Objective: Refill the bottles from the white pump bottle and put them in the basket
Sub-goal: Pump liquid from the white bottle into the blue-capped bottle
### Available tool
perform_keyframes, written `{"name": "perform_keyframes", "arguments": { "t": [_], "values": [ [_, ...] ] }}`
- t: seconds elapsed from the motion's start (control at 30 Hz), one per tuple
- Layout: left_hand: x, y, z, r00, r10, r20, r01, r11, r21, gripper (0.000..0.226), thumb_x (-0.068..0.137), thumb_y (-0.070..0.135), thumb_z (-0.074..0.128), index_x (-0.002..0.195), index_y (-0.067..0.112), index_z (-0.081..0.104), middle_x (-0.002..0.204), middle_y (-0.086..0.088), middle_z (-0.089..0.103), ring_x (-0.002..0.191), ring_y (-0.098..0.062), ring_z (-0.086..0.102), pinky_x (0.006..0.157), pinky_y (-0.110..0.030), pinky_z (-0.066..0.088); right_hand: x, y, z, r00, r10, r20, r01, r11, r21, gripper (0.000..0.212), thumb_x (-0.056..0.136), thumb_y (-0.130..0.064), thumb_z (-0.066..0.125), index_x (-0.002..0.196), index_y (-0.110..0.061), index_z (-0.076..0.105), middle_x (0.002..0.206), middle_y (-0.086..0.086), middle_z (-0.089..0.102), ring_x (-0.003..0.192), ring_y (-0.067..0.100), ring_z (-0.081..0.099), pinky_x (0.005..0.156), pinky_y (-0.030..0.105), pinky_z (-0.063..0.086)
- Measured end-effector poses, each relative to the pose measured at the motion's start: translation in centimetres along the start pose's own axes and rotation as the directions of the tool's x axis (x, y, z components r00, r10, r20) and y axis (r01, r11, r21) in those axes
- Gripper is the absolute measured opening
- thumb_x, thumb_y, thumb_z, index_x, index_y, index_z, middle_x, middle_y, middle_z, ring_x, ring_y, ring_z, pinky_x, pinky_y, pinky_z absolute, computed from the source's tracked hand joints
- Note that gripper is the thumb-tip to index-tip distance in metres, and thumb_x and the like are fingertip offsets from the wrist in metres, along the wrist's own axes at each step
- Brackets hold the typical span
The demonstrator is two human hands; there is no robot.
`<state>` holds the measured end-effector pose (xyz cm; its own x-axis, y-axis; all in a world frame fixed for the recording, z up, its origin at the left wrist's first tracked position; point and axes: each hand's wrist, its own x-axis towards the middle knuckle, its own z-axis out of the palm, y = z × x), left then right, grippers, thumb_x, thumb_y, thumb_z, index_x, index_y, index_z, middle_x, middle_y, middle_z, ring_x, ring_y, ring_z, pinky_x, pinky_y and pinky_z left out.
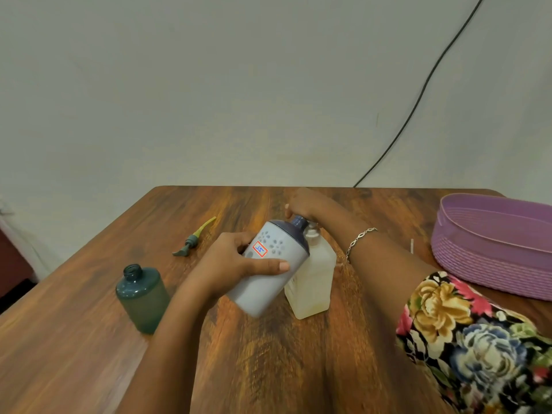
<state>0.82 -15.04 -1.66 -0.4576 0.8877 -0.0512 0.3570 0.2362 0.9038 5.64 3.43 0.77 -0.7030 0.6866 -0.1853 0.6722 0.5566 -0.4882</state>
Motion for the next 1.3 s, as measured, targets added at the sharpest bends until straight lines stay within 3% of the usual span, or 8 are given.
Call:
{"name": "perform_keyframes", "arguments": {
  "t": [0.2,0.33,0.47,0.63,0.8,1.03,1.17,1.3],
  "values": [
    [-0.2,0.8,-0.3,1.0,0.024,-0.02,-0.023,0.999,0.027,0.058,0.048,0.042,0.078,0.095,0.01,0.07,0.084,-0.005,0.073,0.072,-0.016,0.07,0.064,-0.03,0.056,-1.6,-0.5,-1.3,0.995,-0.013,0.1,0.003,0.995,0.099,0.028,0.095,-0.022,0.048,0.111,-0.001,0.058,0.106,0.018,0.057,0.075,0.027,0.05,0.069,0.035,0.044],
    [-0.2,0.7,-0.3,1.0,0.012,-0.017,-0.012,1.0,0.028,0.067,0.038,0.05,0.081,0.092,0.011,0.071,0.08,-0.003,0.073,0.07,-0.016,0.07,0.064,-0.031,0.056,-2.0,-0.9,-1.2,0.993,-0.046,0.11,0.047,0.999,-0.004,0.022,0.098,-0.017,0.041,0.09,-0.001,0.053,0.074,0.01,0.049,0.055,0.019,0.043,0.048,0.026,0.038],
    [-0.1,0.5,-0.1,1.0,0.005,-0.003,-0.005,1.0,0.025,0.074,0.03,0.053,0.078,0.091,0.011,0.072,0.08,-0.003,0.073,0.068,-0.013,0.069,0.059,-0.024,0.055,-1.3,-0.6,-0.5,0.993,-0.048,0.112,0.057,0.995,-0.086,0.028,0.097,-0.01,0.04,0.109,0.004,0.061,0.073,0.007,0.045,0.053,0.017,0.043,0.038,0.023,0.035],
    [0.0,0.5,0.0,1.0,-0.004,-0.004,0.004,1.0,0.016,0.071,0.03,0.053,0.076,0.089,0.014,0.071,0.077,0.001,0.072,0.063,-0.007,0.068,0.053,-0.018,0.053,-1.0,-0.4,-0.1,0.994,-0.048,0.095,0.051,0.998,-0.027,0.028,0.098,-0.015,0.041,0.108,0.003,0.06,0.096,0.015,0.056,0.06,0.019,0.047,0.043,0.023,0.035],
    [-0.5,1.4,-0.1,0.998,0.058,-0.005,-0.058,0.997,0.05,0.059,0.04,0.044,0.091,0.09,0.018,0.071,0.077,0.003,0.073,0.066,-0.01,0.069,0.055,-0.019,0.054,-1.5,-0.5,-1.2,0.994,-0.108,0.015,0.104,0.981,0.161,0.019,0.098,-0.021,0.045,0.097,-0.004,0.053,0.07,0.002,0.043,0.058,0.011,0.039,0.05,0.02,0.03],
    [-0.3,1.0,0.1,1.0,0.018,-0.015,-0.017,0.999,0.049,0.068,0.033,0.048,0.081,0.09,0.013,0.072,0.079,-0.002,0.073,0.067,-0.012,0.069,0.059,-0.025,0.054,-1.3,-0.3,-0.7,0.995,-0.063,0.081,0.057,0.996,0.075,0.029,0.096,-0.01,0.044,0.119,0.002,0.059,0.086,0.006,0.054,0.061,0.017,0.046,0.05,0.026,0.039],
    [0.0,0.4,0.1,1.0,-0.008,-0.026,0.008,1.0,0.021,0.072,0.03,0.055,0.077,0.089,0.015,0.072,0.079,-0.001,0.073,0.066,-0.01,0.069,0.058,-0.023,0.054,-0.9,-0.4,0.1,0.998,-0.037,0.041,0.036,0.999,0.029,0.032,0.098,-0.008,0.039,0.121,0.003,0.059,0.122,0.015,0.057,0.104,0.029,0.057,0.075,0.035,0.045],
    [-0.2,0.7,0.2,1.0,-0.004,-0.023,0.005,1.0,0.028,0.068,0.033,0.053,0.085,0.089,0.016,0.072,0.08,-0.001,0.073,0.069,-0.012,0.069,0.064,-0.029,0.056,-0.1,0.0,0.1,0.999,-0.043,0.001,0.042,0.992,0.117,0.029,0.093,-0.005,0.046,0.113,0.007,0.063,0.12,0.017,0.06,0.094,0.028,0.059,0.071,0.033,0.049]
  ]
}}
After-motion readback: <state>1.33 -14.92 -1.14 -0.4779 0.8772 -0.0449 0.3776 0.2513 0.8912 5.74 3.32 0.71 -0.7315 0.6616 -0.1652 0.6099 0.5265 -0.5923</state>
